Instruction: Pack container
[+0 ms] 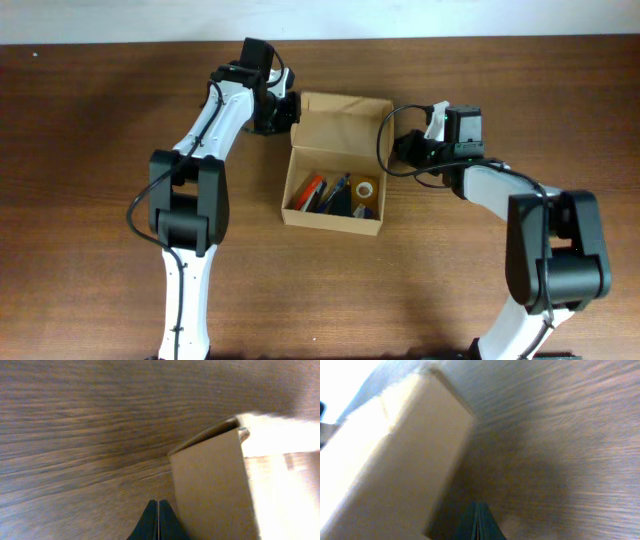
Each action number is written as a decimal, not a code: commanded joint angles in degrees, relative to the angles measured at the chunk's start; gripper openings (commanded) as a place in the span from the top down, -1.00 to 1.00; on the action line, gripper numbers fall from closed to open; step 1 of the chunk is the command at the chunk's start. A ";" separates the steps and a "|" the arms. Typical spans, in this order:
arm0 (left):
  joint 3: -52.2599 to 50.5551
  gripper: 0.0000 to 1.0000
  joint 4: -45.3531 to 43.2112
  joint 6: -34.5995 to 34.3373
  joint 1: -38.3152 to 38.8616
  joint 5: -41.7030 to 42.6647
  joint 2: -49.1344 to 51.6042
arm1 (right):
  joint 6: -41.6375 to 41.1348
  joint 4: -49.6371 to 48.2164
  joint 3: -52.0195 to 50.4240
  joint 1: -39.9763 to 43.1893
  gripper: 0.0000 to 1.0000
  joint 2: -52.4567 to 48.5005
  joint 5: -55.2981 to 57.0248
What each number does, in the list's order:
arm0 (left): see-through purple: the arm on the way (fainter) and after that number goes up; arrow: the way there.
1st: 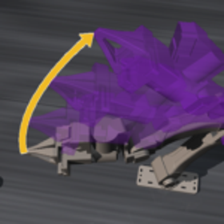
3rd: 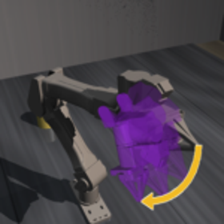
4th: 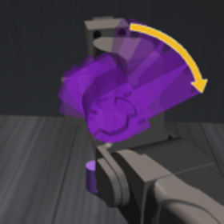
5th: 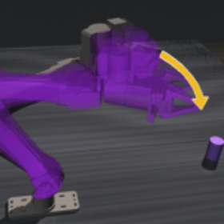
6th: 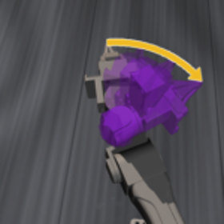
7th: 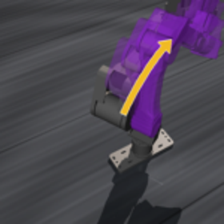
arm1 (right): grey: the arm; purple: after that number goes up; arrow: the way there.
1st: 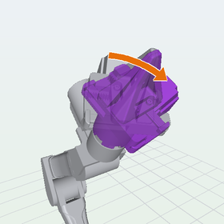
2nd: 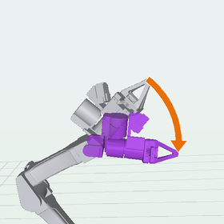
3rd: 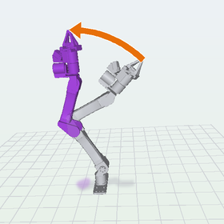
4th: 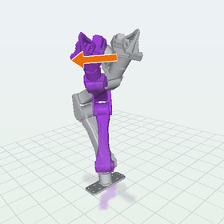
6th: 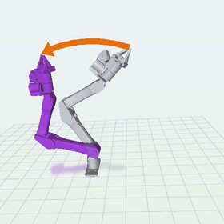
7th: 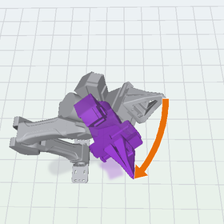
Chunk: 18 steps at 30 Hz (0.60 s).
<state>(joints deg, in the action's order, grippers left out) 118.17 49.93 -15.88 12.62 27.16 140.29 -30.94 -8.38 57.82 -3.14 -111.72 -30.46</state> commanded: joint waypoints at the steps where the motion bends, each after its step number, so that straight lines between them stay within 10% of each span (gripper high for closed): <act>1: -0.07 0.96 -0.48 -0.42 -0.04 7.02 1.62 | -1.68 -3.04 0.24 0.20 0.93 -1.20 -8.55; 18: 0.15 0.96 -3.48 9.49 -7.17 36.89 1.22 | -3.65 -16.76 0.24 0.22 0.92 -1.20 -23.43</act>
<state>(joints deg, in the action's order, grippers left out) 118.17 46.81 -10.00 5.28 59.24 141.08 -34.52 -24.18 57.82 -2.85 -112.57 -50.11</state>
